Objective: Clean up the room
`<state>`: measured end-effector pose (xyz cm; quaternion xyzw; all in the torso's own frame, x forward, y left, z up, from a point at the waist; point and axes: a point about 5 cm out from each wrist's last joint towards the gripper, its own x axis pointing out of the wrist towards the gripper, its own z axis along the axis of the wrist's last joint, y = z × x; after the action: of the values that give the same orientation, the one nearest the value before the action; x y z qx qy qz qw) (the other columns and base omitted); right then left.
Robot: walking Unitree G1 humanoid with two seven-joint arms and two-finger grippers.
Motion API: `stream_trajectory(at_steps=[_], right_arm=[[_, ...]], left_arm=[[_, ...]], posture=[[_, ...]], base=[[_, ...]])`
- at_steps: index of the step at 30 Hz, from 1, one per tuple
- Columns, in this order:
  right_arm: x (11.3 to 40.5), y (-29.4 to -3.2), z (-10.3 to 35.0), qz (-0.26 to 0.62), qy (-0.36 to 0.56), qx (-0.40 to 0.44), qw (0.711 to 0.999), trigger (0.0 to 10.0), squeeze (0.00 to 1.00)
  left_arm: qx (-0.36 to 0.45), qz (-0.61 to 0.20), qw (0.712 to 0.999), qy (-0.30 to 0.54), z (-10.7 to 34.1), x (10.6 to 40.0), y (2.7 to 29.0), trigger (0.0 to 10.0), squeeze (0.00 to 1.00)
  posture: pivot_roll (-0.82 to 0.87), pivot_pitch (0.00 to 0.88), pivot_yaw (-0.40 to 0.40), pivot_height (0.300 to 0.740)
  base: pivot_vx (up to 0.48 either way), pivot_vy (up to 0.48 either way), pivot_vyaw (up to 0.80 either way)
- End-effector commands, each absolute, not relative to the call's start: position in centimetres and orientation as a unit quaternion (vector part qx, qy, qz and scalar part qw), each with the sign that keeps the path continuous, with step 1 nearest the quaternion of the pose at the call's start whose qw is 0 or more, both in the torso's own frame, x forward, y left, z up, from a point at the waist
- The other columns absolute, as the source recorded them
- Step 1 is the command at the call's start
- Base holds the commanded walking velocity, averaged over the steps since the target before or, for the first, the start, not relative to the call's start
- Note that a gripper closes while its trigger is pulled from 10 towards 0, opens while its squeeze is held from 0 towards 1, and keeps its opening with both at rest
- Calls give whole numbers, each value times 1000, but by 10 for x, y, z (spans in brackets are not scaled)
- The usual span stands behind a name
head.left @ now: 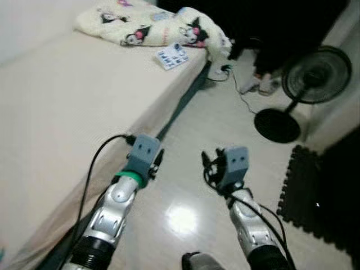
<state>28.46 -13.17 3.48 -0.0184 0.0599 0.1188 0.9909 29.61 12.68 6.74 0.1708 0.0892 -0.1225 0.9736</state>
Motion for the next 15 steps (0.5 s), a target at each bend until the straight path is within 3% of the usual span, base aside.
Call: stream_trajectory(at_steps=[1, 7, 15], right_arm=[[277, -138, 22, 117, 84, -33, 989, 10000, 0], [274, -141, 18, 117, 93, -37, 988, 10000, 0], [278, -139, 20, 115, 84, -31, 989, 10000, 0]], left_arm=[[195, -131, 965, 114, 49, 288, 132, 10000, 0], [199, -126, 961, 148, 33, 278, 144, 10000, 0], [175, -122, 967, 140, 33, 282, 139, 10000, 0]], posture=[[11, 0, 38, 740], [12, 0, 36, 740], [12, 0, 36, 740]], base=[[0, 0, -781], [0, 0, -781], [0, 0, -781]])
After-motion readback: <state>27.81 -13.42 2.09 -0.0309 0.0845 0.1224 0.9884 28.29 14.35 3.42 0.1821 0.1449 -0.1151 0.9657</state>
